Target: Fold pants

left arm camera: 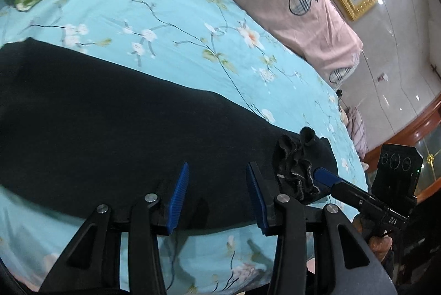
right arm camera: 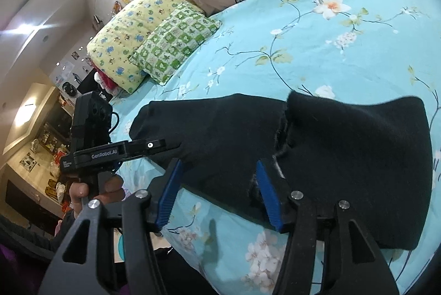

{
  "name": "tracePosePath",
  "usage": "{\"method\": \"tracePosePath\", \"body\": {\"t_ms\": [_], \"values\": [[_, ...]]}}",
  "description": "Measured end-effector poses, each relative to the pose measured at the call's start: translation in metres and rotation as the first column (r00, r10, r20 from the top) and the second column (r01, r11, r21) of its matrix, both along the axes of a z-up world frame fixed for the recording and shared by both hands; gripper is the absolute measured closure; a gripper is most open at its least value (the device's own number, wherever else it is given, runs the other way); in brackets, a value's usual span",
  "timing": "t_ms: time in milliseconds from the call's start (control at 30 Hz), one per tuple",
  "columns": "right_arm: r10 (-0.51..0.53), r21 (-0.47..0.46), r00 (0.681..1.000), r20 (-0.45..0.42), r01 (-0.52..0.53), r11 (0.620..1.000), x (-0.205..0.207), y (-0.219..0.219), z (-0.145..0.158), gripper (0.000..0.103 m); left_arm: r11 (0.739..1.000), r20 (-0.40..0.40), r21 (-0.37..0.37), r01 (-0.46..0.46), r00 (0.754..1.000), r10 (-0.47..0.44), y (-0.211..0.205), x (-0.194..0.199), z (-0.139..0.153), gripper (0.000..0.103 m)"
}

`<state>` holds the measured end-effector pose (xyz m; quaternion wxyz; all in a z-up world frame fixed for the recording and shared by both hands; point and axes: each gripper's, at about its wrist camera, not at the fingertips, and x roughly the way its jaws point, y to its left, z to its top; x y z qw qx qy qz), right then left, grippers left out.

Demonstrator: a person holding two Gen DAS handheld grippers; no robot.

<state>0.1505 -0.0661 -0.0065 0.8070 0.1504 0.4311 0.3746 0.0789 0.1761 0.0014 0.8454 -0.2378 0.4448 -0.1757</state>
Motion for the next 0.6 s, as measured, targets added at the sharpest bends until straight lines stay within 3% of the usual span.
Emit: {"method": "tracePosePath", "body": {"t_ms": [600], "values": [[0.2, -0.055, 0.979, 0.046, -0.197, 0.979, 0.028, 0.082, 0.015, 0.046, 0.975, -0.023, -0.026, -0.221, 0.975, 0.22, 0.092, -0.069, -0.001, 0.059]]}}
